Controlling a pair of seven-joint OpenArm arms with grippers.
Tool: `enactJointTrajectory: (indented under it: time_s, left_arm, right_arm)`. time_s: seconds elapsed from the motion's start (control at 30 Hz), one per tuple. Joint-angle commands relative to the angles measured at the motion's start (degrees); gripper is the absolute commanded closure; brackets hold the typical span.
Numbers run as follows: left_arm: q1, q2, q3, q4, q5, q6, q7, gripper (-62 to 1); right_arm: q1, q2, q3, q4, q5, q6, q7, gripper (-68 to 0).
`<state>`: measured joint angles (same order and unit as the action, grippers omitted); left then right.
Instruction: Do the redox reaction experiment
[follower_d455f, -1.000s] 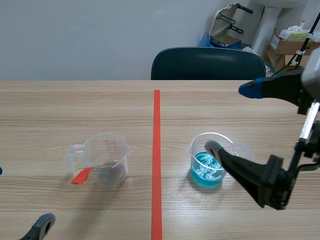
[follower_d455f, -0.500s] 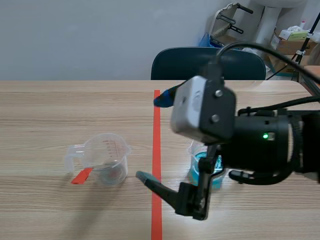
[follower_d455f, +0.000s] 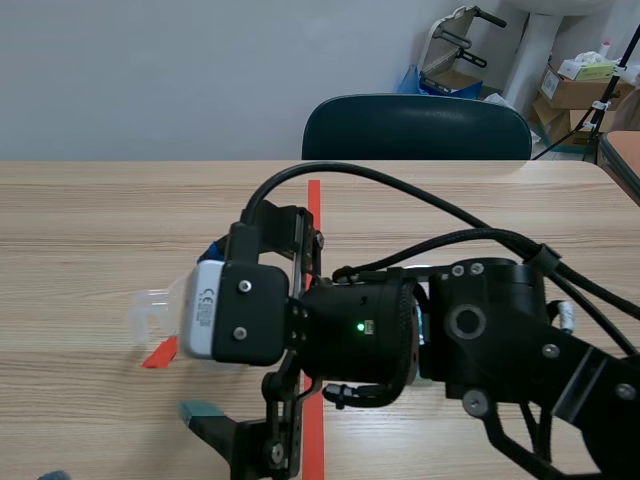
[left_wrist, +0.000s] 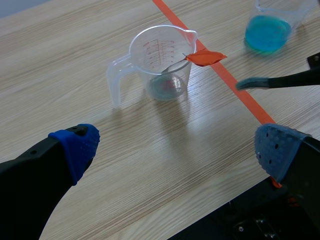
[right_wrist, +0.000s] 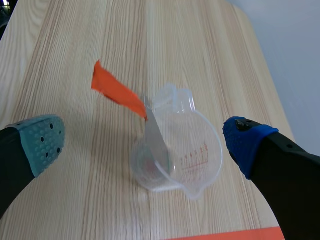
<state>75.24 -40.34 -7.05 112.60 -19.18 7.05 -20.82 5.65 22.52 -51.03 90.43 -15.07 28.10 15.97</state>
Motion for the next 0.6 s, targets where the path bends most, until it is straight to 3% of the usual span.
enactJointTrajectory:
  time_s: [0.0, 0.27, 0.57]
  left_arm:
    - [0.1, 0.2, -0.2, 0.8, -0.1, -0.1, -0.6, -62.3]
    - [0.1, 0.2, -0.2, 0.8, -0.1, 0.0, -0.6, -62.3]
    - [-0.2, 0.2, -0.2, 0.8, -0.1, 1.0, -0.7, -62.3]
  right_arm:
    - [1.4, -1.3, -0.3, 0.0, 0.0, -1.0, 0.4, -67.9]
    - [2.8, -5.5, -2.6, -4.2, -1.2, -4.5, 0.5, -67.5]
    - [2.8, -5.6, -2.6, -4.1, -1.2, -4.6, 1.5, -38.7]
